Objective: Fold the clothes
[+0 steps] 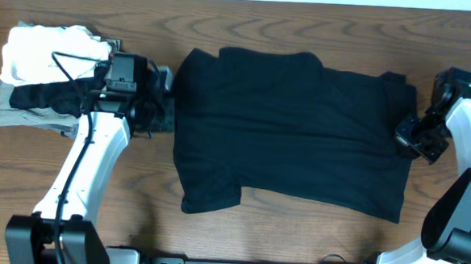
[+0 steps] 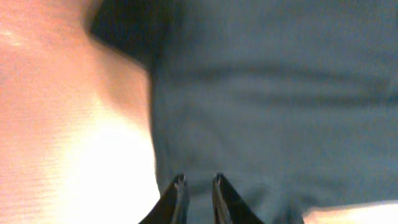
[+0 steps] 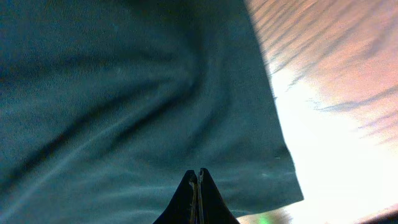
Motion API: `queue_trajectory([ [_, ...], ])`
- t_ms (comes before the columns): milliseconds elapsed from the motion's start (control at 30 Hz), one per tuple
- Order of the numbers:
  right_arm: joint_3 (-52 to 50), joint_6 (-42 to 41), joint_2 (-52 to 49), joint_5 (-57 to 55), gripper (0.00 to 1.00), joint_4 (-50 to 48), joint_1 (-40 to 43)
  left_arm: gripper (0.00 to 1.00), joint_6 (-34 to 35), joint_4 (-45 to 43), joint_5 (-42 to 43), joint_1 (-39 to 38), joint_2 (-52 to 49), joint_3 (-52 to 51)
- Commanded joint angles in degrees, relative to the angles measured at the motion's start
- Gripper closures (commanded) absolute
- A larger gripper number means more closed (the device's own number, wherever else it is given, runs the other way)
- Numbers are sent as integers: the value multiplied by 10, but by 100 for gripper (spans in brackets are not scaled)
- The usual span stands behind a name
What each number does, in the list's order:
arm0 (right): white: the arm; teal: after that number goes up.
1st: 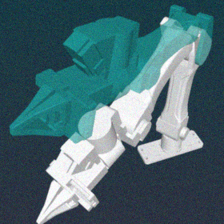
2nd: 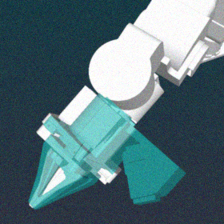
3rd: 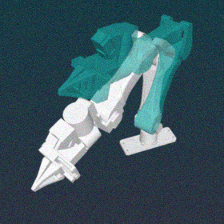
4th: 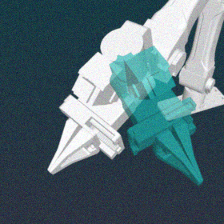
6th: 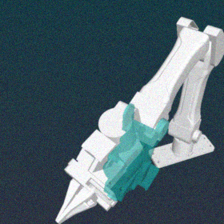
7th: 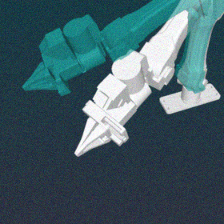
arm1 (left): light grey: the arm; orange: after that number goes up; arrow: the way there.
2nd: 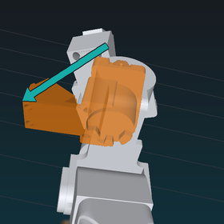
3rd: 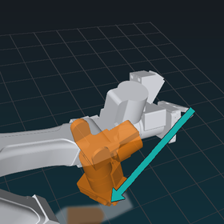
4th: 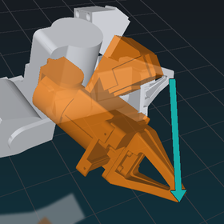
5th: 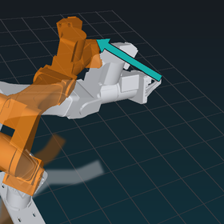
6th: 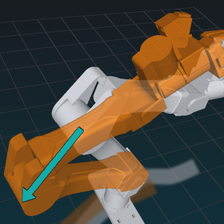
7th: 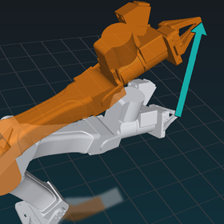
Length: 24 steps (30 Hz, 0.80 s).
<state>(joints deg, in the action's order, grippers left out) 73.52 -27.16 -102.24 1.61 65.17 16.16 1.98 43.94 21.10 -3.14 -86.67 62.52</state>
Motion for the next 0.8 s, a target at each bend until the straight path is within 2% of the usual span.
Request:
queue_trajectory([
  [0, -52, -3, 5, 13, 99, -16, -15, 87, 11, 39, 40, -12, -28, -16],
  [167, -118, -21, 5, 21, 99, -83, -16, 88, 13, 43, 40, -20, -79, -31],
  [267, -148, -24, 5, 21, 99, -110, -16, 94, 13, 42, 40, -20, -121, -31],
  [567, -186, -29, 5, 12, 99, -143, -14, 94, 13, 16, 26, -19, -211, -31],
  [767, -209, -53, 4, -1, 99, -156, 6, 94, 42, 16, 1, -10, -249, -31],
])
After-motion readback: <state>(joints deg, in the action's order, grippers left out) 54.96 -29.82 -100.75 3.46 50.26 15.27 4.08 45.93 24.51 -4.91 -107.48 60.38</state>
